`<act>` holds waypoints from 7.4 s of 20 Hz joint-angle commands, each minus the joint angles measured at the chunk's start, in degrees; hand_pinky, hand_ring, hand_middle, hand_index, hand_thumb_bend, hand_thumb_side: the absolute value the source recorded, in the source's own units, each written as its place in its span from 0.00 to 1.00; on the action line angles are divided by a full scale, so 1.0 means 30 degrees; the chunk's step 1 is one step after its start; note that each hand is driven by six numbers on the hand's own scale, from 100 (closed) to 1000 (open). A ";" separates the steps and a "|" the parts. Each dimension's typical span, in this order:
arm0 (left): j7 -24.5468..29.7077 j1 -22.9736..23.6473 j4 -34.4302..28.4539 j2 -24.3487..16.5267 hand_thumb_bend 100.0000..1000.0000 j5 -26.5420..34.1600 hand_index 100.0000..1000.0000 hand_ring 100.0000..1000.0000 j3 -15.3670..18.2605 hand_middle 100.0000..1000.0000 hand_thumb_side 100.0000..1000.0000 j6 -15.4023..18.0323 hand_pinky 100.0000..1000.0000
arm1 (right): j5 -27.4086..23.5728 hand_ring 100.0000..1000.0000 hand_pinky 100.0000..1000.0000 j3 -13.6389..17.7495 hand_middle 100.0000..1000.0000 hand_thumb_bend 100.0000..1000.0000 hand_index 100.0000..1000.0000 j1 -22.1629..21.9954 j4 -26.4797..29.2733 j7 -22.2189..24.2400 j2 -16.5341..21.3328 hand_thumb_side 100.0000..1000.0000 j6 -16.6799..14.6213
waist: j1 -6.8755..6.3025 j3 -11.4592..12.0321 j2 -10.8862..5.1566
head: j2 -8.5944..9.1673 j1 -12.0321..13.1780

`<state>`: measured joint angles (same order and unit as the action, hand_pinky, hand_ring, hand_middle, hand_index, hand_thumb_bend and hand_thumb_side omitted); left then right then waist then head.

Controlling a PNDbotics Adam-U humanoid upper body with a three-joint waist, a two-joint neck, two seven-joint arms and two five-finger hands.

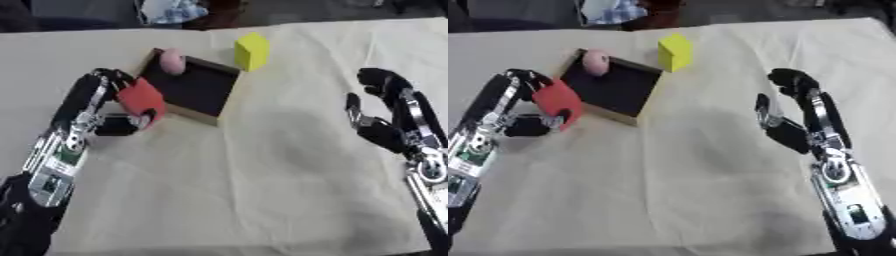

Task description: Pick up objects on the table and place them in the box.

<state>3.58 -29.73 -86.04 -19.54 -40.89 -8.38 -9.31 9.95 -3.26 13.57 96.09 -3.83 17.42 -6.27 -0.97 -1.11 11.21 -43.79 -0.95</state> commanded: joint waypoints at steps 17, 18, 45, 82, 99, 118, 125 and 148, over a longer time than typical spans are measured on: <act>-0.3648 -0.4288 0.7169 0.0621 0.47 -0.0069 0.67 0.54 0.1235 0.49 0.20 -0.1430 0.59 | -0.0234 0.83 0.85 -0.0213 0.79 0.05 0.72 0.0316 0.0127 0.0282 0.0148 0.03 -0.0052 | -0.0023 -0.0584 -0.0404 | 0.0135 0.0122; -0.3725 -0.4379 0.7358 0.0694 0.48 -0.0079 0.67 0.55 0.1224 0.50 0.21 -0.1388 0.60 | -0.0239 0.83 0.85 -0.0222 0.79 0.05 0.72 0.0322 0.0124 0.0297 0.0143 0.03 -0.0055 | -0.0022 -0.0617 -0.0397 | 0.0137 0.0129; -0.3738 -0.1953 0.3894 -0.0309 0.85 0.2074 0.84 0.72 0.1727 0.71 0.52 0.1059 0.73 | -0.0131 0.82 0.85 -0.0191 0.80 0.04 0.73 0.0900 0.0032 0.0406 0.0820 0.03 -0.0069 | 0.0085 -0.0147 -0.0381 | 0.0177 -0.0261; -0.1607 0.5771 -0.7664 0.0523 0.68 0.8848 0.82 0.66 0.3641 0.65 0.52 0.0629 0.69 | 0.5632 0.90 0.87 -0.3227 0.94 0.40 1.00 1.4248 -1.3032 0.9126 0.6465 0.04 -0.2724 | 0.0777 0.3201 -0.0471 | 0.0715 -0.2866; -0.0373 0.5395 -0.8183 0.1070 0.67 0.9027 0.82 0.66 0.3008 0.64 0.52 0.1161 0.69 | 1.1142 0.91 0.87 0.0609 0.96 0.35 1.00 1.7024 -2.0406 0.7520 0.4366 0.11 -0.1260 | 0.0954 0.5337 0.0163 | 0.1901 -0.5054; -0.0055 0.5257 -0.8431 0.1400 0.64 0.9238 0.82 0.66 0.2831 0.64 0.53 0.1274 0.69 | 1.2534 0.86 0.83 0.2384 0.89 0.28 0.99 1.6762 -2.3337 0.1817 0.4033 0.25 0.0295 | 0.0772 0.6724 0.0634 | 0.2440 -0.6827; -0.0103 0.5261 -0.8359 0.1425 0.63 0.9181 0.82 0.66 0.2912 0.64 0.53 0.1258 0.70 | 1.1571 0.85 0.82 0.2208 0.88 0.27 0.99 1.7170 -2.2191 0.1691 0.4145 0.27 -0.0328 | 0.0816 0.6448 0.0572 | 0.2500 -0.6725; -0.0050 0.5385 -0.8302 0.1524 0.63 0.9203 0.82 0.66 0.2926 0.65 0.53 0.1266 0.70 | 1.4456 0.91 0.87 0.1768 0.92 0.28 1.00 1.7057 -2.2585 0.3464 0.2768 0.29 -0.0005 | 0.0680 0.6208 0.0461 | 0.2543 -0.6992</act>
<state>3.35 -13.19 -110.19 -14.50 -13.39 -0.06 -5.61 52.25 1.65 63.63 28.05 7.52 24.55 -6.72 1.22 17.59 13.16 -37.12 -21.79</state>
